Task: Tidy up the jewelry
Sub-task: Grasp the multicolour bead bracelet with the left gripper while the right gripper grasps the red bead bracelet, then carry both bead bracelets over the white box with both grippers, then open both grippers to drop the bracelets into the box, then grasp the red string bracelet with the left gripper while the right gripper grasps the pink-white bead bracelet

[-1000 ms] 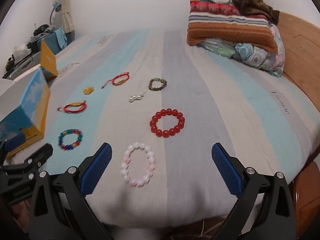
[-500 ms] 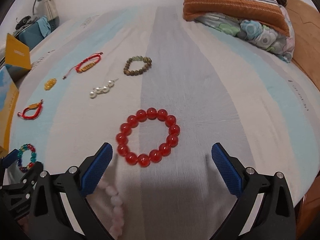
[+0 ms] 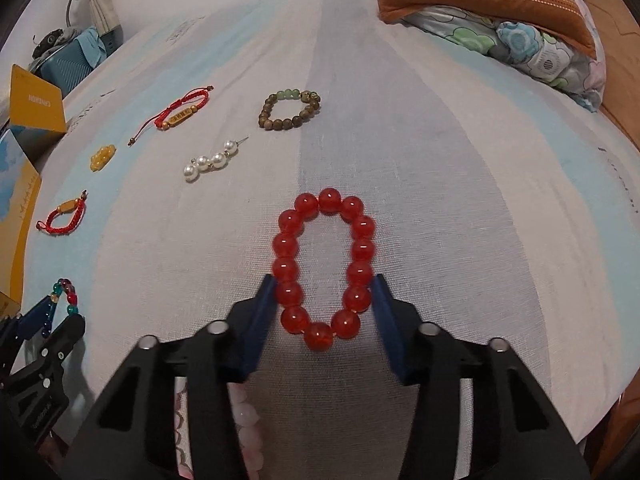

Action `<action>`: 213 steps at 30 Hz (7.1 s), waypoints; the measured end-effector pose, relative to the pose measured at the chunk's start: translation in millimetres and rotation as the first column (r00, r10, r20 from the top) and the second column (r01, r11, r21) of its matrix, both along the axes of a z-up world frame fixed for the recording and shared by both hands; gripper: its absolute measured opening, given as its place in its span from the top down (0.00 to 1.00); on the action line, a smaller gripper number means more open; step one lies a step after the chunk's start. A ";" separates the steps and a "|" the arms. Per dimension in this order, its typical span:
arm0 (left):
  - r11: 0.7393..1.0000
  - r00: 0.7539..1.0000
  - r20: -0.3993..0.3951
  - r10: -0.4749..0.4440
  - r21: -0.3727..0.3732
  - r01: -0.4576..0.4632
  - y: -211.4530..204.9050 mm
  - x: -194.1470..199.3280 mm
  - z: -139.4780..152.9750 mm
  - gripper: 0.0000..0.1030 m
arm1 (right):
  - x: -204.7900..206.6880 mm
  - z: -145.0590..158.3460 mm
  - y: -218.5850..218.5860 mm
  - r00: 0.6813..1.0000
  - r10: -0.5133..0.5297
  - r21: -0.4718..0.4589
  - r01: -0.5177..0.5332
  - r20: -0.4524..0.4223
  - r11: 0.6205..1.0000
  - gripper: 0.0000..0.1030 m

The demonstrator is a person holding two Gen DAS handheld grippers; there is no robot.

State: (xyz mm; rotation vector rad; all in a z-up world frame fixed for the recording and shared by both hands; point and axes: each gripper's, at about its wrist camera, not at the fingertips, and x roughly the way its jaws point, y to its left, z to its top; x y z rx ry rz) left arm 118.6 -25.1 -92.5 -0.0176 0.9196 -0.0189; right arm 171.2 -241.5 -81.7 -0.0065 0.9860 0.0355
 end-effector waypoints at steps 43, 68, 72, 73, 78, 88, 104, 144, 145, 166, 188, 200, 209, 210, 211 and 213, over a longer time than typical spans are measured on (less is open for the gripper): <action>0.998 0.996 0.061 -0.063 -0.025 0.065 2.7 3.1 77.6 0.81 | -14.7 92.6 6.0 0.989 0.059 0.025 -0.062 0.135 0.998 0.88; 0.968 0.960 0.139 0.243 0.025 -0.248 165.2 -34.6 180.3 0.81 | -29.1 195.8 212.9 0.888 0.380 -0.025 -0.387 0.257 0.922 0.88; 0.949 0.942 0.130 0.309 0.026 -0.314 203.4 -50.9 180.7 0.81 | -40.6 195.1 262.8 0.855 0.454 -0.024 -0.463 0.251 0.886 0.88; 0.944 0.937 0.127 0.324 0.026 -0.330 212.1 -54.5 180.1 0.81 | -44.4 193.5 278.8 0.843 0.478 -0.025 -0.487 0.246 0.873 0.88; 0.911 0.908 0.096 0.407 0.024 -0.411 255.7 -74.2 171.8 0.81 | -57.7 180.8 331.2 0.805 0.556 -0.016 -0.566 0.207 0.824 0.88; 0.878 0.878 0.007 0.479 0.019 -0.479 303.8 -90.1 136.0 0.81 | -57.3 126.8 397.1 0.775 0.631 0.007 -0.631 0.039 0.775 0.88; 0.854 0.852 -0.059 0.520 0.041 -0.518 324.4 -93.3 105.6 0.79 | -52.2 81.6 421.7 0.792 0.604 -0.021 -0.608 -0.088 0.794 0.84; 0.948 0.940 0.136 0.312 0.025 -0.318 184.9 -61.2 178.1 0.05 | -56.7 190.2 226.4 0.905 0.361 -0.046 -0.361 0.223 0.932 0.07; 0.951 0.943 0.139 0.303 0.025 -0.309 179.8 -58.9 179.3 0.05 | -56.0 191.7 217.5 0.909 0.349 -0.043 -0.349 0.226 0.936 0.07; 0.999 0.996 0.076 0.045 0.012 -0.047 34.0 23.8 140.4 0.05 | -44.7 138.3 66.2 0.980 0.143 -0.041 -0.139 0.135 0.989 0.07; 0.999 0.998 -0.058 0.005 -0.038 -0.007 17.1 81.2 24.9 0.06 | -43.2 8.5 6.3 0.996 0.051 -0.022 -0.053 -0.074 0.998 0.07; 1.000 0.997 -0.080 0.006 -0.009 -0.007 16.2 91.1 7.8 0.09 | -44.2 -5.9 8.7 0.994 0.080 -0.028 -0.083 -0.080 0.996 0.24; 1.000 0.995 -0.099 0.006 -0.029 -0.009 19.2 87.9 7.2 0.41 | -49.2 -3.2 14.9 0.992 0.108 -0.041 -0.111 -0.070 0.993 0.51; 0.999 0.995 -0.101 0.002 -0.034 -0.006 19.4 87.5 7.4 0.44 | -49.6 -2.9 15.5 0.992 0.108 -0.046 -0.112 -0.068 0.993 0.55; 0.999 0.995 -0.103 -0.001 -0.037 -0.002 19.7 87.3 7.3 0.49 | -50.0 -2.6 16.2 0.991 0.112 -0.048 -0.116 -0.067 0.992 0.58; 0.999 0.994 -0.107 -0.007 -0.038 0.003 19.2 87.3 7.4 0.55 | -50.4 -2.1 16.1 0.991 0.114 -0.047 -0.117 -0.066 0.992 0.64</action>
